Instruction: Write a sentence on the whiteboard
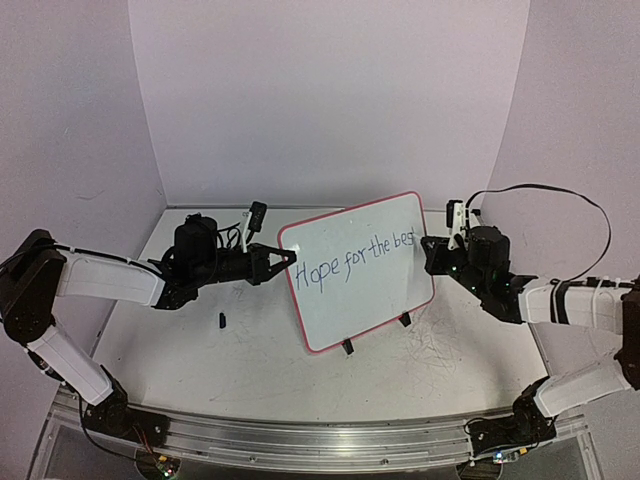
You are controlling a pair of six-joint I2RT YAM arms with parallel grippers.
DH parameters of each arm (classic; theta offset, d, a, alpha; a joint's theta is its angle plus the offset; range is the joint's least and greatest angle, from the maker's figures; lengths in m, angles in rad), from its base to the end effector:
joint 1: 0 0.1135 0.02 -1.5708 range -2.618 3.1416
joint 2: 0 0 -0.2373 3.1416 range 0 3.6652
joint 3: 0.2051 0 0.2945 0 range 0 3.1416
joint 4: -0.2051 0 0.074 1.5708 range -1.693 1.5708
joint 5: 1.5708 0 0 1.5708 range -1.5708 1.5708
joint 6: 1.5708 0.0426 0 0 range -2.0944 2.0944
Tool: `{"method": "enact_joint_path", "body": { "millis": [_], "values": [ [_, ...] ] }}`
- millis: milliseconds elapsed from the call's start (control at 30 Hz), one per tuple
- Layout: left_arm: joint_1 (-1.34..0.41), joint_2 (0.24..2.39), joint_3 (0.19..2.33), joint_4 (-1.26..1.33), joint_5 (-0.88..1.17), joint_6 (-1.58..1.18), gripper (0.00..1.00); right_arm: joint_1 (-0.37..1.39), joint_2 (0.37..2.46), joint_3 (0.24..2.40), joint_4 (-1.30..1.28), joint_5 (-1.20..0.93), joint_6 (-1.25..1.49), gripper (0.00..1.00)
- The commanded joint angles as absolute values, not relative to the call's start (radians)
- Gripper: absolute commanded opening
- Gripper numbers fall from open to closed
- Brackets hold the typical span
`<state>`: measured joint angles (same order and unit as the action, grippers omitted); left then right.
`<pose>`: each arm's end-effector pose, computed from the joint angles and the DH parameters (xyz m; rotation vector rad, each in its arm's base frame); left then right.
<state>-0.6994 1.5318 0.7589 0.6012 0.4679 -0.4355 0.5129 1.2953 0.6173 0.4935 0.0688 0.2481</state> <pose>0.2703 -0.2525 0.1731 0.6127 1.7896 -1.2116 0.2908 0.1604 0.1863 -0.1846 1.7714 0.4923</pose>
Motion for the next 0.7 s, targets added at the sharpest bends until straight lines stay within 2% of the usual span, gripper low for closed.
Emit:
{"method": "enact_joint_path", "body": {
  "millis": [0,367,667],
  "values": [
    [-0.692,1.497,0.776,0.574,0.417,-0.354,0.00,0.511,1.313,0.664,0.510,0.137,0.258,0.00],
    [-0.692,1.503,0.777,0.574,0.415,-0.356,0.00,0.510,1.228,0.618,0.488,0.125,0.262,0.00],
    [-0.692,1.499,0.777,0.573,0.417,-0.356,0.00,0.507,1.254,0.608,0.483,0.133,0.269,0.00]
  ]
}}
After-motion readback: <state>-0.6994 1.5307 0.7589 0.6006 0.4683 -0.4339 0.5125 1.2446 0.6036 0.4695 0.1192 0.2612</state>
